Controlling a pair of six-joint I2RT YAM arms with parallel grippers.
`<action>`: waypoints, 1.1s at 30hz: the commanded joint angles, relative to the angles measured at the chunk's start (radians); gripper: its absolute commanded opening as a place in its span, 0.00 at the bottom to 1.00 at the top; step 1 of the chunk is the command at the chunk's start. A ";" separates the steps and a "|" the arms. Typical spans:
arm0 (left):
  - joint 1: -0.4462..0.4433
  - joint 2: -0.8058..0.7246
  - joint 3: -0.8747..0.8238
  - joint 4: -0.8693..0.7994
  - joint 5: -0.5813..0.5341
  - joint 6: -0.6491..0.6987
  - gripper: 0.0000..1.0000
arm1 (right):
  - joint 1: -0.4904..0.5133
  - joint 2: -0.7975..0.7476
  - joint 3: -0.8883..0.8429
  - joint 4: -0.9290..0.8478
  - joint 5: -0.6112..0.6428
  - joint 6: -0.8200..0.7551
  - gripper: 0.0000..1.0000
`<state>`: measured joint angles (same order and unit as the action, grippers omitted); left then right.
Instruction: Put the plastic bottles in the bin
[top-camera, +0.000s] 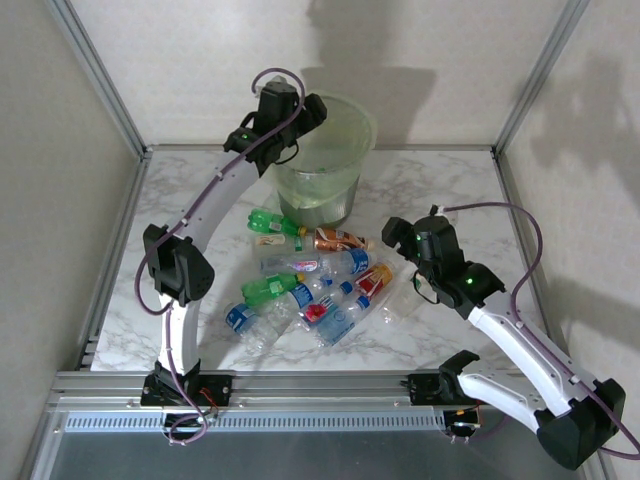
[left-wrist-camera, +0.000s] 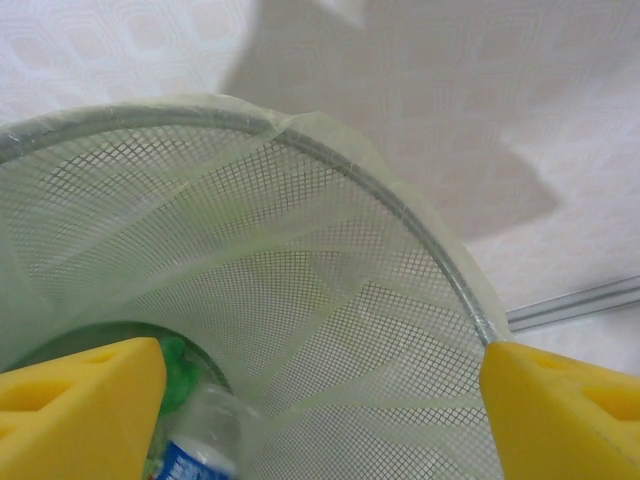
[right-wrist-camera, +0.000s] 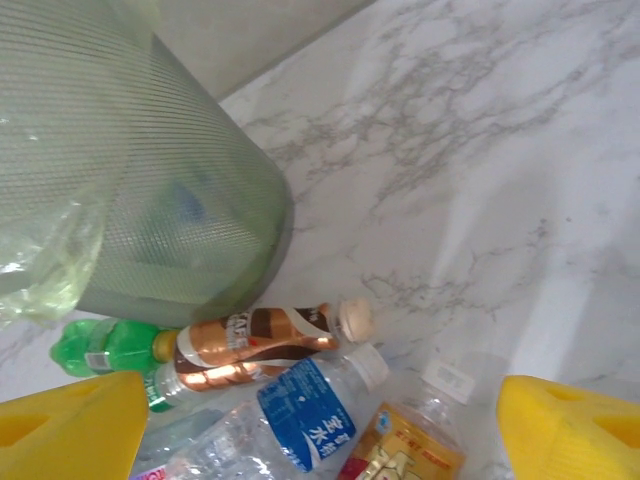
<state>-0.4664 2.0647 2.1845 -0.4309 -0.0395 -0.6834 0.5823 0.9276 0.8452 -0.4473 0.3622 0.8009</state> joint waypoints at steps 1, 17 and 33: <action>-0.036 -0.104 0.017 0.020 -0.041 0.039 0.79 | -0.007 0.015 0.038 -0.099 0.062 0.037 0.90; -0.181 -0.717 -0.724 0.463 0.030 0.186 0.82 | -0.079 0.056 -0.096 -0.229 -0.153 0.153 0.90; -0.181 -0.906 -1.106 0.586 0.211 0.045 0.78 | -0.101 0.199 -0.229 -0.094 -0.305 0.167 0.87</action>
<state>-0.6521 1.1973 1.0924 0.0753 0.1242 -0.6121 0.4904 1.1103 0.6369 -0.5720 0.0914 0.9577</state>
